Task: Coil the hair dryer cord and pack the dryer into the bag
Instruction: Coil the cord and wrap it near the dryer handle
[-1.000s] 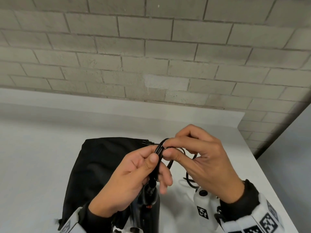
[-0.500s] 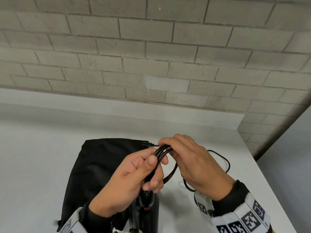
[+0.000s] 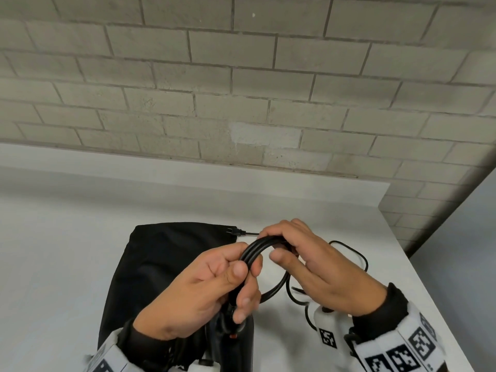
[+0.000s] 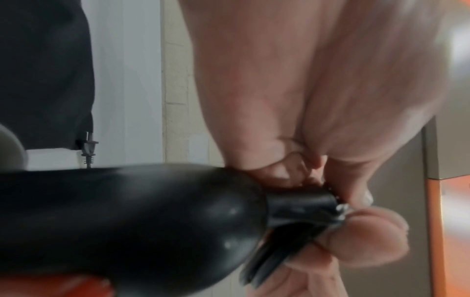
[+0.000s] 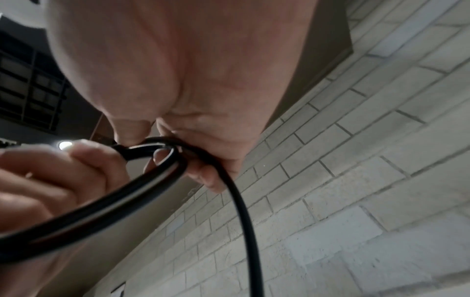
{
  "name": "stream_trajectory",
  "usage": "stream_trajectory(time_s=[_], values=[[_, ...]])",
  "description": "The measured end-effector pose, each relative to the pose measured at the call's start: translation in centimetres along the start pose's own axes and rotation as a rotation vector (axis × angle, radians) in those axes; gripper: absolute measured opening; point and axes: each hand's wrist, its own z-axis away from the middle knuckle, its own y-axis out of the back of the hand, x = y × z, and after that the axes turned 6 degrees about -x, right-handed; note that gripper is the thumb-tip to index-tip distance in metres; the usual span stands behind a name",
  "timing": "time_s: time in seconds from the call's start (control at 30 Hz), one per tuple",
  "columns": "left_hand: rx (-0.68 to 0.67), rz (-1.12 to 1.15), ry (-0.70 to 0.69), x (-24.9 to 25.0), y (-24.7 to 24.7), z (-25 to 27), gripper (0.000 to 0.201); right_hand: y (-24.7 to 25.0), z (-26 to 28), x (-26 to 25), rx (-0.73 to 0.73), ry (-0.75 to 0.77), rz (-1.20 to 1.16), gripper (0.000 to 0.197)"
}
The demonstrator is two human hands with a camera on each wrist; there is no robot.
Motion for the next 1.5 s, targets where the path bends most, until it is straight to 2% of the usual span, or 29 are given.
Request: stream_trajectory(time_s=[0.3,0.43,0.5,0.63,0.73,0.8,0.9,1.07,1.1,1.17,1.27,1.4,1.5], values=[[-0.02,0.032,0.009,-0.3,0.3,-0.2,0.029,-1.0,0.0,0.4,0.145,-0.023,-0.075,0.03],[0.04,0.111,-0.044,-0.8,0.2,-0.2,0.025,-1.7,0.3,1.3,0.166,-0.132,-0.311,0.027],[0.091,0.123,-0.069,-0.9,0.3,-0.1,0.025,-2.5,1.0,2.3,0.156,-0.21,-0.415,0.03],[0.207,0.135,-0.13,-0.8,0.6,0.1,0.026,-4.6,3.3,4.3,0.08,-0.349,-0.427,0.03],[0.299,0.147,-0.164,-0.8,0.7,0.1,0.027,-6.0,5.2,4.9,-0.019,-0.402,-0.367,0.024],[0.364,0.148,-0.19,-0.9,0.8,0.1,0.029,-6.6,6.4,5.1,-0.028,-0.422,-0.242,0.02],[0.445,0.13,-0.209,-0.9,1.0,0.2,0.034,-6.8,8.1,5.7,0.112,-0.419,-0.195,0.011],[0.491,0.113,-0.213,-0.8,1.1,0.3,0.036,-5.4,9.9,5.4,0.442,-0.5,-0.508,0.016],[0.492,0.106,-0.205,-0.8,1.0,0.3,0.036,-5.1,10.1,5.1,0.503,-0.487,-0.512,0.015],[0.484,0.076,-0.19,-0.7,0.8,0.2,0.036,-4.2,10.3,4.7,0.569,-0.372,-0.317,0.013],[0.454,0.006,-0.17,-0.5,0.2,-0.1,0.035,-3.0,10.3,3.7,0.487,-0.163,0.123,0.016],[0.411,-0.08,-0.142,-0.3,-0.3,-0.5,0.031,-1.5,9.4,1.7,0.362,-0.082,0.514,0.015],[0.368,-0.13,-0.125,-0.2,-0.6,-0.6,0.026,-0.7,8.3,0.0,0.311,0.001,0.67,0.016]])
